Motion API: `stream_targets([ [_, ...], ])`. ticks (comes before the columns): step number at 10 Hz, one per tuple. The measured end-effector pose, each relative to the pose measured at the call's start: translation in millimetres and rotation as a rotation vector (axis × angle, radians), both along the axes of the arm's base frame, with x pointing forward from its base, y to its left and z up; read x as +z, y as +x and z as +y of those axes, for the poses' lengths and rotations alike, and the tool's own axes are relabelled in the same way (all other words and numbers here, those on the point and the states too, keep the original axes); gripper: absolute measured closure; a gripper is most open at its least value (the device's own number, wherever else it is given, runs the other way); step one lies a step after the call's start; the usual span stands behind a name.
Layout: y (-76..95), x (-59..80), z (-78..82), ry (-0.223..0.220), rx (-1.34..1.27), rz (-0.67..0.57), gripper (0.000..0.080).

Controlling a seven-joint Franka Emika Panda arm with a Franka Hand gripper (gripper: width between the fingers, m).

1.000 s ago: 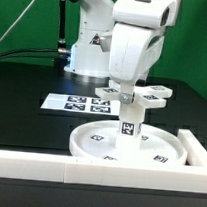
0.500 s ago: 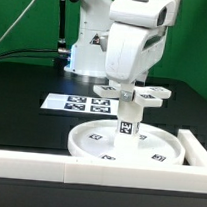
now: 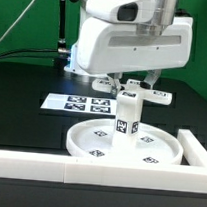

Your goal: Assemble round table

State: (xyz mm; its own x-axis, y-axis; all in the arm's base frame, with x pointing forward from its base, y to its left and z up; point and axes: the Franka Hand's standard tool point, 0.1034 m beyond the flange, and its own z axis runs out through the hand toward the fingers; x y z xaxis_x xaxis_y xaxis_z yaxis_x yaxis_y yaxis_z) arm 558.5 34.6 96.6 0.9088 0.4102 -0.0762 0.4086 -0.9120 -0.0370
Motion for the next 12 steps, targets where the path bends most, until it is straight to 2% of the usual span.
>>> stream_targets([
  [2, 0.4, -0.3, 1.7, 0.013, -0.228, -0.005, 0.0354],
  [6, 1.9, 0.1, 2.4, -0.001, -0.541, -0.005, 0.0354],
  [11, 3.1, -0.7, 4.6, 0.036, -1.159, -0.031, 0.0354],
  [12, 4.4, -0.7, 5.3, 0.055, -1.295, -0.053, 0.0354],
])
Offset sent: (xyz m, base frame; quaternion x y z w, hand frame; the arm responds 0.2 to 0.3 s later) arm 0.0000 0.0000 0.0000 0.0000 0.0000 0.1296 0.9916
